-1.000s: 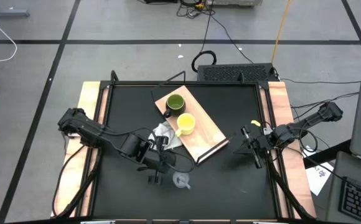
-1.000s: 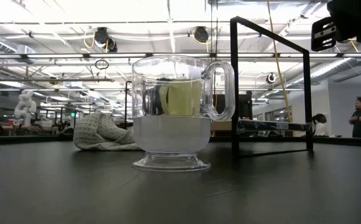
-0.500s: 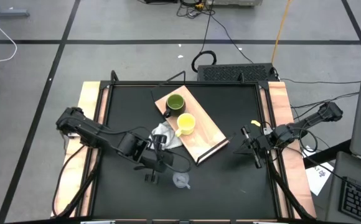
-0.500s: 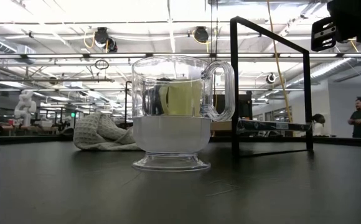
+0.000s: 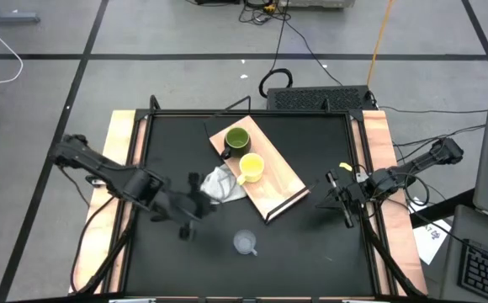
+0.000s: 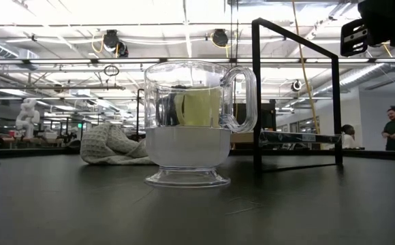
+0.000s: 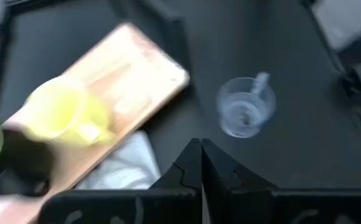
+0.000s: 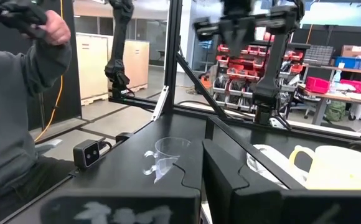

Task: Stack small to large cups/mugs on shelf
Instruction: Put the transparent mug on the shelf

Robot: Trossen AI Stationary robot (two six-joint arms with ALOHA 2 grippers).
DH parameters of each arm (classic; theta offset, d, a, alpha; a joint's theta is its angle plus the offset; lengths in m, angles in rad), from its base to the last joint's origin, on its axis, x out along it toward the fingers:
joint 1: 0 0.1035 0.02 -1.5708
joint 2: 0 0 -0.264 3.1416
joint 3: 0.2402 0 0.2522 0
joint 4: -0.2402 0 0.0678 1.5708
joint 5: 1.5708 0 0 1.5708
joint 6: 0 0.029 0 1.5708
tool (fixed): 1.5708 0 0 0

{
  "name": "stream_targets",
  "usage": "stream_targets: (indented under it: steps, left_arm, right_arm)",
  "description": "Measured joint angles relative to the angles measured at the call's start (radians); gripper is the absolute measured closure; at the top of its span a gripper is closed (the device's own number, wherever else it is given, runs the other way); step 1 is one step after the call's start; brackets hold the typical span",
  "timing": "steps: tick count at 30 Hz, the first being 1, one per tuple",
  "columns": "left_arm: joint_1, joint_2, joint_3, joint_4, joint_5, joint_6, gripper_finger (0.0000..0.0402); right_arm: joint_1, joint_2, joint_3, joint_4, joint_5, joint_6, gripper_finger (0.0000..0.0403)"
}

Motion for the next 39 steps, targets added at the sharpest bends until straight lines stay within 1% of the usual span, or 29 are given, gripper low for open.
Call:
stream_targets:
  steps: [2,4,5,9,10,11,15,18,26,30,35,39]
  left_arm:
    - [0.012,-0.077,-0.076,0.032,-0.014,-0.042,0.0401]
    - [0.023,-0.146,-0.156,0.032,0.027,-0.048,0.0401]
    - [0.026,-0.182,-0.203,0.057,0.065,-0.034,0.0401]
    - [0.014,-0.309,-0.383,0.197,0.298,0.116,0.0401]
    - [0.010,-0.338,-0.423,0.230,0.331,0.137,0.0401]
    - [0.011,-0.366,-0.460,0.263,0.349,0.149,0.0401]
    - [0.030,-0.469,-0.588,0.412,0.371,0.149,0.0401]
    - [0.030,-0.528,-0.670,0.486,0.412,0.151,0.0401]
    - [0.004,-0.658,-0.856,0.670,0.423,0.139,0.0401]
    - [-0.051,-0.690,-0.924,0.714,0.391,0.171,0.0401]
    - [-0.086,-0.712,-0.984,0.763,0.359,0.198,0.0401]
    - [-0.112,-0.759,-1.035,0.765,0.292,0.217,0.0402]
  right_arm:
    - [0.000,0.000,0.000,0.000,0.000,0.000,0.0403]
    - [0.000,0.000,0.000,0.002,0.000,0.000,0.0403]
    - [0.000,0.000,0.000,0.002,0.000,-0.001,0.0403]
    - [0.000,0.000,0.000,0.002,0.000,-0.002,0.0403]
    - [0.000,0.000,0.000,0.002,0.000,-0.002,0.0403]
    - [0.000,0.000,0.000,0.003,0.000,-0.002,0.0403]
    - [0.000,0.000,0.000,0.005,0.000,0.003,0.0403]
    - [0.000,0.000,0.000,0.007,0.000,0.005,0.0403]
    - [0.000,0.000,0.000,0.007,0.000,0.005,0.0403]
    - [0.000,0.000,0.000,0.003,0.000,0.004,0.0403]
    - [0.000,0.000,0.000,0.003,0.000,-0.004,0.0403]
    - [0.000,0.000,0.000,0.004,0.000,-0.008,0.0403]
